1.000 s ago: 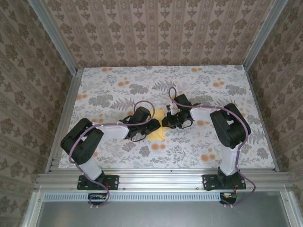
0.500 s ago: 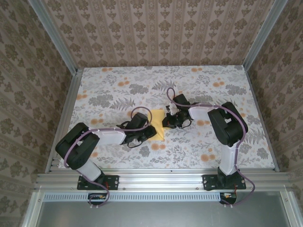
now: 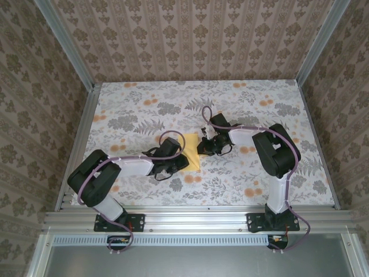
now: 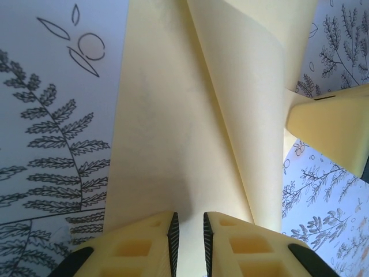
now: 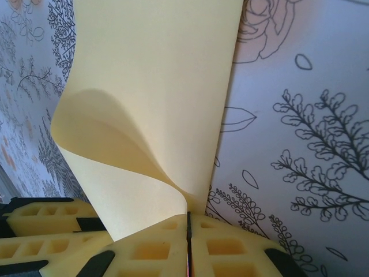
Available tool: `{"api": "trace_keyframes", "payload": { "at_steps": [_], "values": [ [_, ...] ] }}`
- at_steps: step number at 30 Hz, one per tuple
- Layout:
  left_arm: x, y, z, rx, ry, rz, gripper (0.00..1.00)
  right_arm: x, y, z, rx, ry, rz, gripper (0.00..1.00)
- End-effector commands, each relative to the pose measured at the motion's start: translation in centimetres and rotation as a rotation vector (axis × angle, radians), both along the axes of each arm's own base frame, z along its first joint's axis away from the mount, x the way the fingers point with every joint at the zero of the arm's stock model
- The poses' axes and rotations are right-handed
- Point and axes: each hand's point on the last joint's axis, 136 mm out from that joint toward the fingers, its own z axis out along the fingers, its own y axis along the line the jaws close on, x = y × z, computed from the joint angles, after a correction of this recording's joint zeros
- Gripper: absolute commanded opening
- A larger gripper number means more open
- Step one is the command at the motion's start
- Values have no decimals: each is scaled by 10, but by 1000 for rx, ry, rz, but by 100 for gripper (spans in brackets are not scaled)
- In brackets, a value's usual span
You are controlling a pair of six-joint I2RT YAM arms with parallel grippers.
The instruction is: Fold a paper plane with a square sheet of paper (pick it up from the middle)
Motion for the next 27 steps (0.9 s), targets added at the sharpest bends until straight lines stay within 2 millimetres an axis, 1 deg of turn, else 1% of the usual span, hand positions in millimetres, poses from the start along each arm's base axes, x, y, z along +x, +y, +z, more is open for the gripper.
{"api": "trace_keyframes", "payload": {
  "at_steps": [1, 7, 15, 19, 24, 27],
  "values": [
    [-6, 5, -7, 59, 21, -26, 23, 0, 3, -5, -18, 7, 24, 10],
    [-5, 4, -8, 63, 21, -31, 22, -1, 5, -8, -14, 18, 28, 10],
    [-5, 4, -8, 65, 22, -32, 21, 0, -1, -18, -63, 42, -6, 11],
    [-4, 3, -7, 63, 18, -36, 21, -3, -4, -21, -77, 65, -24, 11],
    [1, -4, 3, 42, -6, -46, 22, -8, -5, -22, -101, 71, -22, 11],
    [7, -10, 18, 16, -44, -56, 22, -10, -4, -20, -106, 65, -18, 11]
  ]
}}
